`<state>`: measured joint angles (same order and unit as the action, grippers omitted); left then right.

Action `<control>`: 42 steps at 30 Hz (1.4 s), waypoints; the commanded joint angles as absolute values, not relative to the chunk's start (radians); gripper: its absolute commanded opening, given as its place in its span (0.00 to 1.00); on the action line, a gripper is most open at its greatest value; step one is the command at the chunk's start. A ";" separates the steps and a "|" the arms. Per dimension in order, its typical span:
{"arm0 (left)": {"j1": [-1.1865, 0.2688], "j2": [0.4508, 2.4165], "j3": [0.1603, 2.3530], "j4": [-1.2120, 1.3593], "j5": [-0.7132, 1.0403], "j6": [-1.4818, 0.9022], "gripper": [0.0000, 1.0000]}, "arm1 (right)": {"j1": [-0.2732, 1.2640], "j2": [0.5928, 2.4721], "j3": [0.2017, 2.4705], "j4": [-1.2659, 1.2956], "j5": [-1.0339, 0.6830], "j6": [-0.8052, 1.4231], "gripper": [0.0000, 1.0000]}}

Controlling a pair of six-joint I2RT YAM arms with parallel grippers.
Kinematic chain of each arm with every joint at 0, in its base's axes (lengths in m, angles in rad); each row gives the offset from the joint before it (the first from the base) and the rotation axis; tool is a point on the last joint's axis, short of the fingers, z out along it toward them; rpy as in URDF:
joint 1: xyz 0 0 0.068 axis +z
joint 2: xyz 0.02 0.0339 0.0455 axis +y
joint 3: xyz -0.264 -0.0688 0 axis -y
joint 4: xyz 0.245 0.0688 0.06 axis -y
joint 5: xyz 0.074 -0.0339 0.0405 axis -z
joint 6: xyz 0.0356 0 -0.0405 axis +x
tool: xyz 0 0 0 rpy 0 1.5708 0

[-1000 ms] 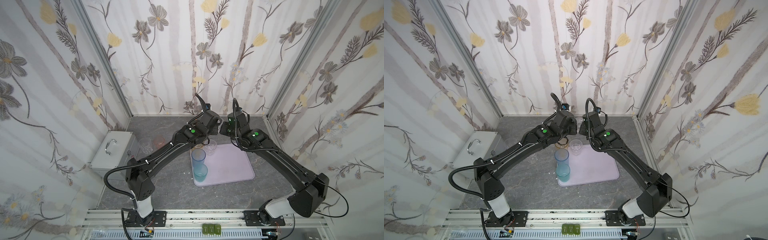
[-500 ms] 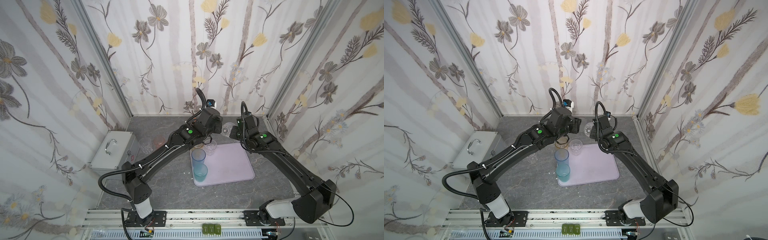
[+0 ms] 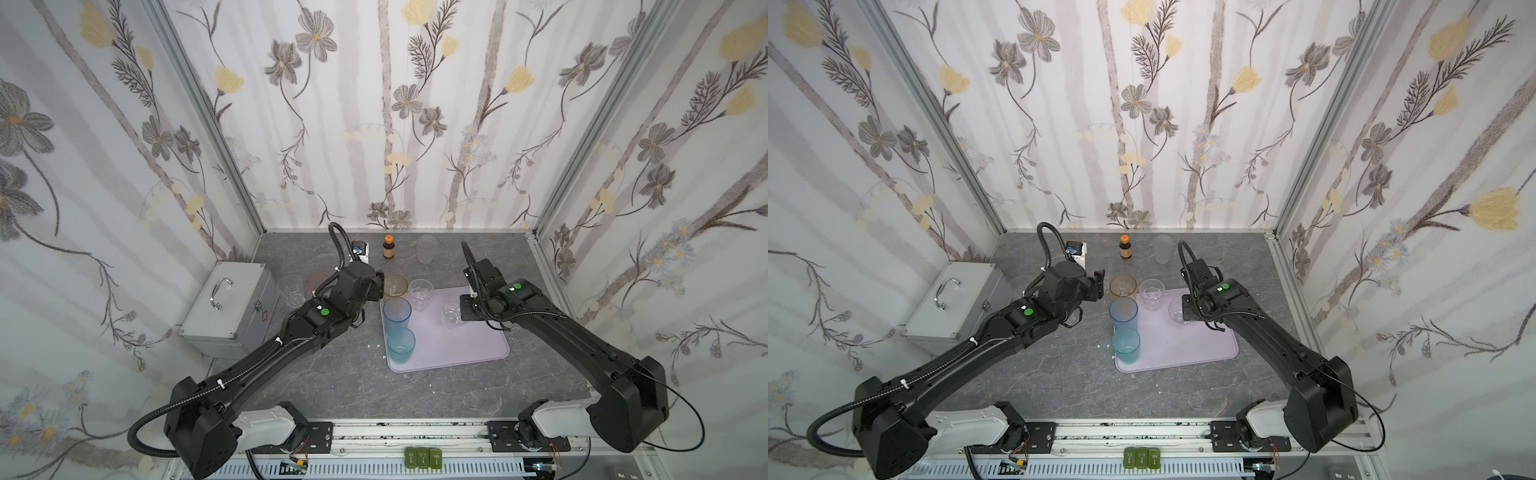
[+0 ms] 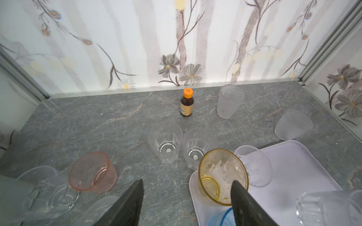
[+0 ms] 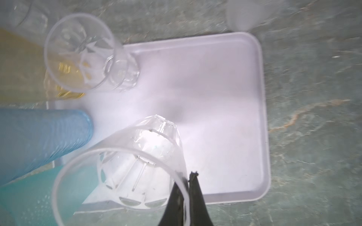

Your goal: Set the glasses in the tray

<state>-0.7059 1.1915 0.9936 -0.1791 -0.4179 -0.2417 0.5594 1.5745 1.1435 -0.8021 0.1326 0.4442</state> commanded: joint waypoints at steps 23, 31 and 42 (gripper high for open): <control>-0.655 1.123 0.854 -0.051 -0.384 -0.324 0.75 | 0.636 1.917 1.315 -0.738 0.083 0.419 0.00; -0.653 1.144 0.871 -0.051 -0.361 -0.331 0.75 | 0.633 1.942 1.329 -0.721 0.093 0.415 0.00; -0.625 1.157 0.872 -0.054 -0.334 -0.350 0.75 | 0.626 1.950 1.341 -0.718 0.094 0.408 0.09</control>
